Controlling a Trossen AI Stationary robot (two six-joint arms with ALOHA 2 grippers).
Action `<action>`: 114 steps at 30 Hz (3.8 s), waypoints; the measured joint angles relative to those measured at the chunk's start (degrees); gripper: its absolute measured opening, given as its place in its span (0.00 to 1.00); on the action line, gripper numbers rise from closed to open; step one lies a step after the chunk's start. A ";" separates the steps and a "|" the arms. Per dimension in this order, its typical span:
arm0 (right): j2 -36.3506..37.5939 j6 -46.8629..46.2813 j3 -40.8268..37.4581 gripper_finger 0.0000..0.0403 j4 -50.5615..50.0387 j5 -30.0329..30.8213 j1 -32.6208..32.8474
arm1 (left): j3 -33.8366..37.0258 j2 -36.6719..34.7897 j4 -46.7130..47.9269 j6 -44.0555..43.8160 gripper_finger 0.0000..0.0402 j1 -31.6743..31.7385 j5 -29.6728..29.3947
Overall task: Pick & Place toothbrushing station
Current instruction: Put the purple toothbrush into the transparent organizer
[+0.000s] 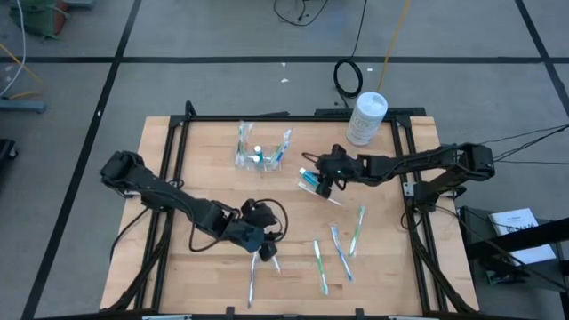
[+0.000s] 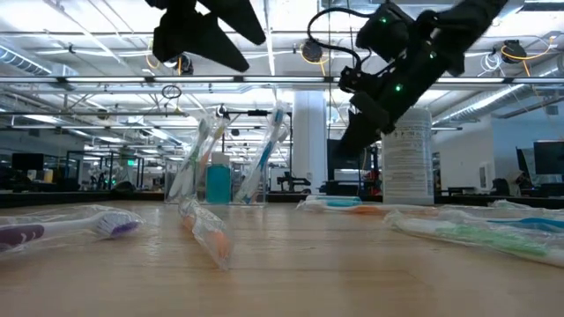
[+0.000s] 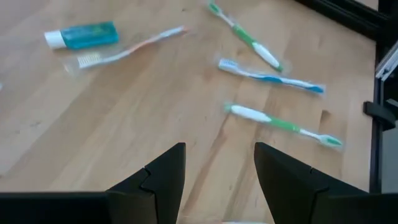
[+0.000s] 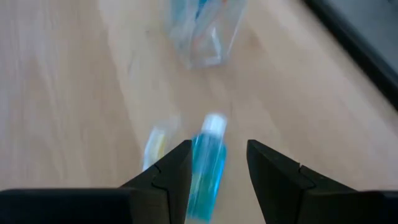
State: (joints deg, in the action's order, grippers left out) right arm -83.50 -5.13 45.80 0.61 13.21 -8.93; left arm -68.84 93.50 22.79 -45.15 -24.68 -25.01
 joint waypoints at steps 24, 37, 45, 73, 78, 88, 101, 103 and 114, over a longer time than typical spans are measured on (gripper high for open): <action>-0.07 -1.92 -8.59 0.36 8.19 -6.05 0.05 | 0.04 10.46 10.86 -35.41 0.49 -7.19 22.50; -0.07 -1.70 -8.59 0.36 8.34 -6.05 0.05 | -0.15 17.06 10.31 -35.83 0.41 -7.66 22.95; -0.07 -1.70 -8.59 0.36 8.36 -6.03 0.05 | 0.17 15.78 12.07 -31.24 0.11 -6.77 21.90; -0.07 -4.68 -8.57 0.36 8.17 -6.05 0.05 | 0.75 -14.72 17.74 -3.30 0.08 6.38 -42.60; -0.07 -4.68 -8.57 0.36 8.18 -6.05 0.05 | 5.62 -14.61 8.53 2.69 0.08 12.22 -40.86; -0.07 -4.68 -8.57 0.36 8.19 -6.05 0.05 | 21.57 -14.62 -46.58 32.12 0.02 24.94 -16.97; -0.09 0.19 -8.57 0.36 9.78 -6.03 0.05 | 35.58 -2.01 -86.52 40.88 0.03 34.35 -9.84; -0.09 0.26 -8.57 0.36 11.37 -6.05 0.05 | 35.57 0.84 -87.60 40.55 0.04 34.79 -9.65; -0.09 3.27 -8.57 0.36 13.31 -6.04 0.05 | 35.52 8.89 -85.81 36.01 0.07 34.35 -9.97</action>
State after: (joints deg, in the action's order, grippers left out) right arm -83.59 -1.86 37.23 13.92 7.17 -8.88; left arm -33.32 102.39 -63.02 -9.14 9.67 -34.98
